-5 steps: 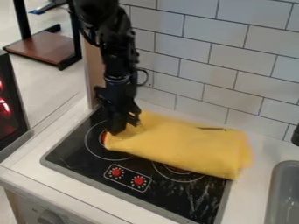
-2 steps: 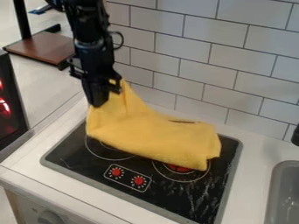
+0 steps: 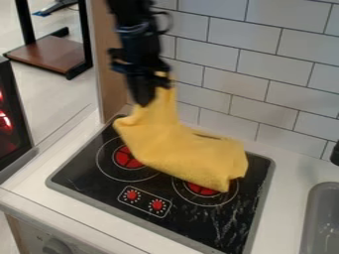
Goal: Fold from the left to the right
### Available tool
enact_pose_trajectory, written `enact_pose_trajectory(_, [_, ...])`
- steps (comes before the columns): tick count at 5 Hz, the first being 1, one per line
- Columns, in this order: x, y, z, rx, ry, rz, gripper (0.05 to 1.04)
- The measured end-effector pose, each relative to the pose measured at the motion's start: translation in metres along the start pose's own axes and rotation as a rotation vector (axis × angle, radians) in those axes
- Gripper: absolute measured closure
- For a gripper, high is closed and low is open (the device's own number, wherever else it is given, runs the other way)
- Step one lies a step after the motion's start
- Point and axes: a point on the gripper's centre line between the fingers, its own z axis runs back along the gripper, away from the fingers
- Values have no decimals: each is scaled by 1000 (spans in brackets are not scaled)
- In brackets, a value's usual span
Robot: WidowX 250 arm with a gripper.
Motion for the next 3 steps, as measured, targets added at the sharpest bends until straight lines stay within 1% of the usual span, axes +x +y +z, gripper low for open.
enact_pose_trajectory(1, [9, -29, 0, -45, -6, -60, 1032])
enact_pose_trajectory(2, [16, -61, -2, -69, -5, -134, 1032])
enact_pose_trajectory(3, [22, -80, -10, -63, -10, -179, 1032])
